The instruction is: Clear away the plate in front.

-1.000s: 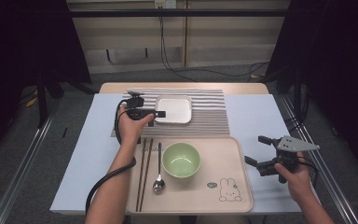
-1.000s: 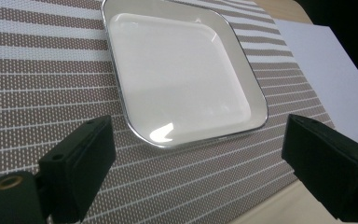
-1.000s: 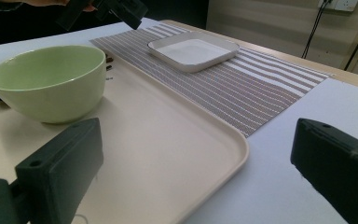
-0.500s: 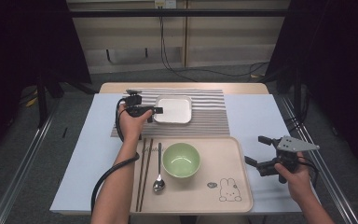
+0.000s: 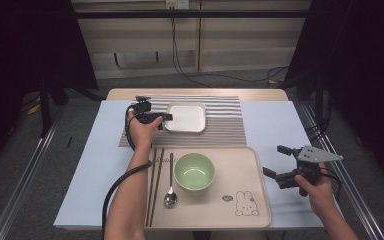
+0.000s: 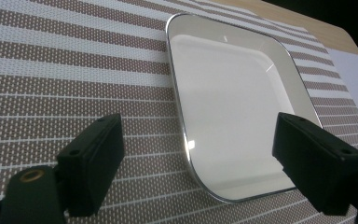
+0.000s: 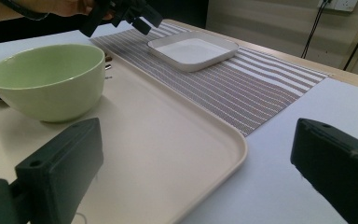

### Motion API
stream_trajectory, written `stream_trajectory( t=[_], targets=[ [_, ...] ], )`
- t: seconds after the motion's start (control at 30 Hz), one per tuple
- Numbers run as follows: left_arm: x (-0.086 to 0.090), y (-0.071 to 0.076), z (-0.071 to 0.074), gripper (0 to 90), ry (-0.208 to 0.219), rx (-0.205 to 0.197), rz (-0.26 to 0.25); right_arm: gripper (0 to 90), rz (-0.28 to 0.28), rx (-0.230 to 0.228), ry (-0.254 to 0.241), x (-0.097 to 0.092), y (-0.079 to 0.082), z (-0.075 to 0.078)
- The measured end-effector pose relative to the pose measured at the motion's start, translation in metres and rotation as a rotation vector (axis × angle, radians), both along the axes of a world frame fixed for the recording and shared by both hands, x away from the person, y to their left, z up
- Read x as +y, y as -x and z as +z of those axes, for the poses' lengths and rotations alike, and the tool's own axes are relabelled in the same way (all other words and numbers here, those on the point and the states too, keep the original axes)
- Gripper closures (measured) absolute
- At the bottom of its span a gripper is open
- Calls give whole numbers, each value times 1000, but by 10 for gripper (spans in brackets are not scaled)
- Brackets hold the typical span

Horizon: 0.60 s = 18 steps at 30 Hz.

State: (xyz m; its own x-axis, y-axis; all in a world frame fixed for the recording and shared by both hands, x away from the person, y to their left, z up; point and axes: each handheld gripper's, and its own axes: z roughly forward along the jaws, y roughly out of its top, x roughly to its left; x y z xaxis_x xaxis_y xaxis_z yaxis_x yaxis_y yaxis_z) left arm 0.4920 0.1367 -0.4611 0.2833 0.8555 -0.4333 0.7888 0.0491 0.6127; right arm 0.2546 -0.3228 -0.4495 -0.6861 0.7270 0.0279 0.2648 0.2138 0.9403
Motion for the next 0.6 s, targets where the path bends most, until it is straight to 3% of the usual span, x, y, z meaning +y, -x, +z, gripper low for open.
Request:
stream_trajectory(
  t=[0.4, 0.6],
  targets=[
    [1, -4, -6, 275, -8, -18, 37, 18, 4, -1, 0, -1, 0, 0],
    [-1, -4, -7, 396, -24, -6, 39, 17, 5, -1, -1, -1, 0, 0]
  ],
)
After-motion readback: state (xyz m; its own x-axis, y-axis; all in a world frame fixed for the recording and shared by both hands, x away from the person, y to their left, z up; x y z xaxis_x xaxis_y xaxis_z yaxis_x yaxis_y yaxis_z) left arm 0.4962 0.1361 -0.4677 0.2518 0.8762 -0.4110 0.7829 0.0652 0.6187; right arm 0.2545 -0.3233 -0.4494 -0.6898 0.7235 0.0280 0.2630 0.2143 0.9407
